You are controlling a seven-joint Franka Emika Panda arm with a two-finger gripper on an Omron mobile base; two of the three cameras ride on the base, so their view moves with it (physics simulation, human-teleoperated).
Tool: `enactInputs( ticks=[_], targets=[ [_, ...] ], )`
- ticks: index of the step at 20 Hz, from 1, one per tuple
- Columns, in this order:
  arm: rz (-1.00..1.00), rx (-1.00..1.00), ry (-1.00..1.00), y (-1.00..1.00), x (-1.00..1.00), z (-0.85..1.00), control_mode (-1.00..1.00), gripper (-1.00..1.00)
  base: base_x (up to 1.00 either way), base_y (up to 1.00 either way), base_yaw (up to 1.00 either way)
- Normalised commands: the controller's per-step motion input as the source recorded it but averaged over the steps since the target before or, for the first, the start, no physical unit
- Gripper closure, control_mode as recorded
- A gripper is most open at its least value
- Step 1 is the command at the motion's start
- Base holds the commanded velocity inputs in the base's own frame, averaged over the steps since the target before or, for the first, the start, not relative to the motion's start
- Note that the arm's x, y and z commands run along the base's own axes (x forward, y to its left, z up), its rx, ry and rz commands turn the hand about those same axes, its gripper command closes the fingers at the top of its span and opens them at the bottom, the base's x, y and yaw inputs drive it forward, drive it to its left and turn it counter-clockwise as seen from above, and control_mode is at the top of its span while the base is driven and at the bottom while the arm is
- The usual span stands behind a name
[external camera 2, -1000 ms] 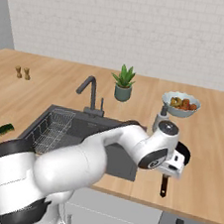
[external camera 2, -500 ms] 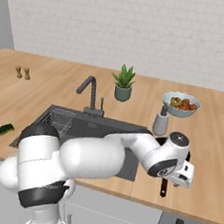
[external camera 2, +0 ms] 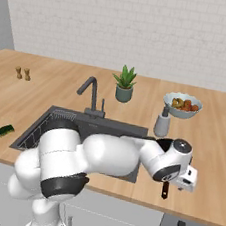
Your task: Pick the pan and sponge and place them into the sink. Then turn on the water.
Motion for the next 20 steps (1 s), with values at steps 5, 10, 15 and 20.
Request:
enactInputs(
  ticks=[5,10,15,20],
  targets=[
    [0.00,0.00,0.00,0.00,0.40,-0.16,-1.00,-1.00,0.00,0.00,0.00],
    [0.00,0.00,0.00,-0.03,0.26,-0.41,-1.00,-1.00,0.00,0.00,0.00],
    [0.00,0.00,0.02,0.00,0.07,-0.66,-1.00,-1.00,0.00,0.00,0.00],
    [0.00,-0.02,0.01,0.07,0.00,-0.78,-1.00,1.00,0.00,0.00,0.00]
  ],
)
